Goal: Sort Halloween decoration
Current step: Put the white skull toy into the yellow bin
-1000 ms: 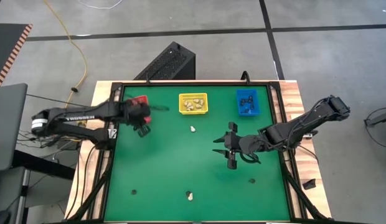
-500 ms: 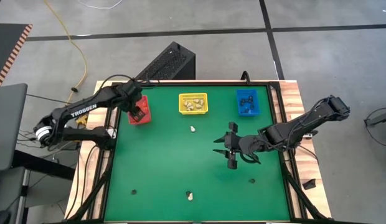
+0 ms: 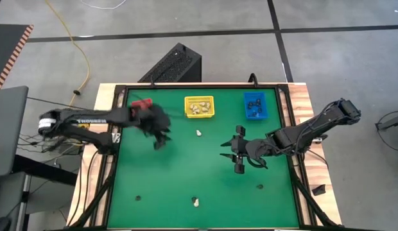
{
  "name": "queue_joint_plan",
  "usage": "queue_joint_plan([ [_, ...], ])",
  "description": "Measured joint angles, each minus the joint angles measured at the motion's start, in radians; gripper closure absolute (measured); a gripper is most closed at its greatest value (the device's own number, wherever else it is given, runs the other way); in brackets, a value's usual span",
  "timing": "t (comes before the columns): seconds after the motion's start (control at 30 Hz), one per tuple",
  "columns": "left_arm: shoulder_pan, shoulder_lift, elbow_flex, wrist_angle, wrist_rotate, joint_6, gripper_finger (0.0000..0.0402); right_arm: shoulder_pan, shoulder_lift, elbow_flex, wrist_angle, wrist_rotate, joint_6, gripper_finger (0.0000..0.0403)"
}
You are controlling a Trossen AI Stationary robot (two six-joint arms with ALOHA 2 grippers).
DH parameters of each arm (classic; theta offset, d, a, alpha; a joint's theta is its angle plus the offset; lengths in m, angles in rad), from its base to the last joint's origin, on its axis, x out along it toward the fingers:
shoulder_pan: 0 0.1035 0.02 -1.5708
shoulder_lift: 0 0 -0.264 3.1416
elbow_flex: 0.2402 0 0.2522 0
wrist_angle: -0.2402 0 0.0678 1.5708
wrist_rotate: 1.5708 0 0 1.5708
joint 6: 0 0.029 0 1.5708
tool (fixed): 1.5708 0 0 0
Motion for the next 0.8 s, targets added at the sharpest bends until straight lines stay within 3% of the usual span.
queue_joint_plan([
  [0.13, -0.214, 0.140, -0.046, 0.357, -0.188, 0.123, 0.0214, 0.000, 0.000, 0.000, 0.001, 0.000, 0.001, 0.0211],
  [0.23, -0.254, 0.296, -0.050, 0.572, -0.272, 0.205, 0.0215, 0.009, 0.000, 0.000, 0.000, 0.000, 0.015, 0.0211],
  [0.47, -0.157, 0.585, 0.040, 0.731, -0.222, 0.398, 0.0215, 0.036, 0.001, 0.000, -0.004, 0.000, 0.025, 0.0211],
  [0.6, -0.118, 0.632, 0.063, 0.827, -0.197, 0.494, 0.0215, 0.042, 0.001, 0.000, -0.031, -0.002, 0.019, 0.0211],
  [0.8, -0.044, 0.632, 0.064, 0.891, -0.113, 0.496, 0.0215, 0.040, 0.001, 0.000, -0.099, -0.002, 0.019, 0.0211],
])
